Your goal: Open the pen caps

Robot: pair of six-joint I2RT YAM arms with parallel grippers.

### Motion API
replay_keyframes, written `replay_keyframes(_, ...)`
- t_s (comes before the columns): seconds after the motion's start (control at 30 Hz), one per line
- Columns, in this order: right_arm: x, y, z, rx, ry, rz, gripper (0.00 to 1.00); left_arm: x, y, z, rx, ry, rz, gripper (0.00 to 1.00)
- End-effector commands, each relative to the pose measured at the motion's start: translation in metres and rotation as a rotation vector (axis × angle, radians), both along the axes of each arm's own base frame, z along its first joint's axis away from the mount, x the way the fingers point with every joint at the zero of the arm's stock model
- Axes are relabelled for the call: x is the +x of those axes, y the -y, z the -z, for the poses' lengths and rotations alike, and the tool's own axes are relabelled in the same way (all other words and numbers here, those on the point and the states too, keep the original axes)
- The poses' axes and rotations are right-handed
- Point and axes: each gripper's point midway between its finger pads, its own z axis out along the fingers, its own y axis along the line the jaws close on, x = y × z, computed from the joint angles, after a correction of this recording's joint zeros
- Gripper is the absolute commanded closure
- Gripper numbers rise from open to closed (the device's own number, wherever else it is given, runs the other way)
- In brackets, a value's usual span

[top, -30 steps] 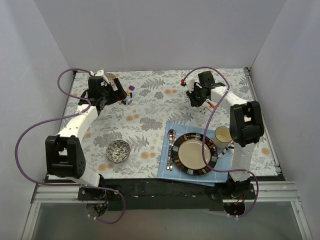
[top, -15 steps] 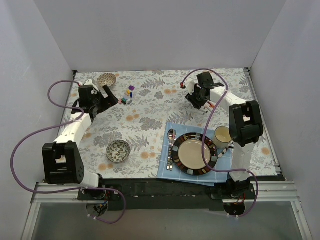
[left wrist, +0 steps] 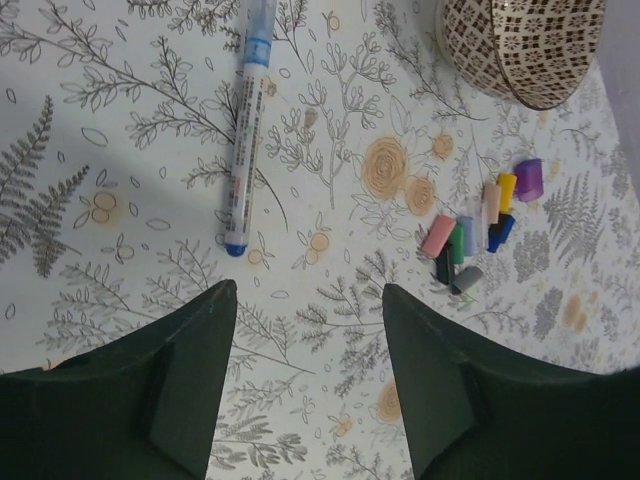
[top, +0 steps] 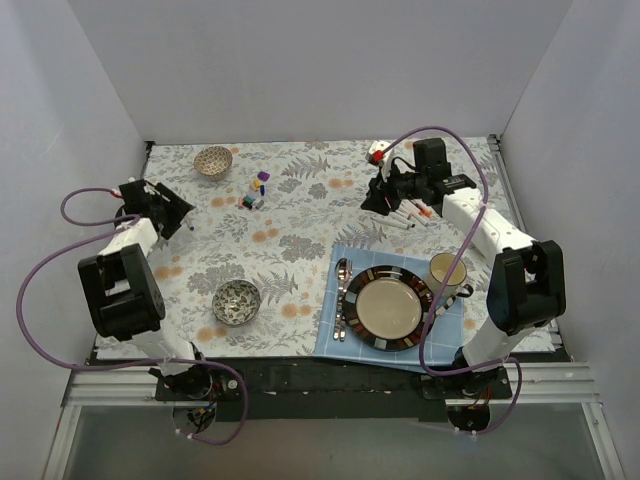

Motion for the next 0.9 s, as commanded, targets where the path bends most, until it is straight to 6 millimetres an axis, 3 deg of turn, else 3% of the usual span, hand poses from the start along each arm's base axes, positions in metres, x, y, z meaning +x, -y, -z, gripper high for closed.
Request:
replay_keyframes(0.0,-0.021,-0.019,-0.013,0.117,-0.049,-0.1,0.53,0.03,-0.023,-0.001,0.099,-0.032,-0.017,0.43)
replay_keyframes(0.03,-0.022,-0.02,-0.013,0.122,-0.056,-0.104,0.53,0.028,-0.033,0.007,0.143,-0.09,-0.05,0.44)
replay_keyframes(0.1,-0.026,-0.023,-0.013,0.133,-0.071,-0.118,0.53,0.046,-0.042,0.001,0.187,-0.104,-0.056,0.44)
replay_keyframes(0.13,-0.027,-0.025,-0.013,0.134,-0.073,-0.122,0.53,0.041,-0.053,0.022,0.223,-0.194,-0.094,0.44)
replay_keyframes(0.17,-0.028,-0.025,-0.013,0.135,-0.074,-0.124,0.54,0.045,-0.053,0.027,0.236,-0.218,-0.087,0.44)
replay_keyframes(0.2,-0.029,-0.027,-0.012,0.135,-0.078,-0.128,0.54,0.06,-0.059,0.015,0.265,-0.197,-0.09,0.46)
replay_keyframes(0.23,-0.029,-0.027,-0.013,0.136,-0.075,-0.129,0.54,0.058,-0.06,0.034,0.275,-0.265,-0.079,0.47)
replay_keyframes(0.3,-0.03,-0.027,-0.013,0.138,-0.077,-0.132,0.54,0.072,-0.065,0.027,0.321,-0.274,-0.073,0.54)
replay_keyframes(0.33,-0.03,-0.027,-0.014,0.14,-0.077,-0.131,0.54,0.076,-0.064,0.041,0.327,-0.312,-0.061,0.6)
replay_keyframes(0.4,-0.031,-0.028,-0.015,0.142,-0.075,-0.135,0.54,0.077,-0.064,0.048,0.349,-0.364,-0.029,0.63)
replay_keyframes(0.43,-0.031,-0.028,-0.015,0.142,-0.076,-0.137,0.54,0.087,-0.067,0.041,0.358,-0.348,-0.027,0.66)
replay_keyframes(0.67,-0.031,-0.028,-0.015,0.144,-0.078,-0.137,0.54,0.091,-0.068,0.053,0.377,-0.378,-0.012,0.65)
replay_keyframes(0.87,-0.032,-0.028,-0.015,0.143,-0.08,-0.138,0.55,0.086,-0.069,0.076,0.393,-0.432,0.0,0.66)
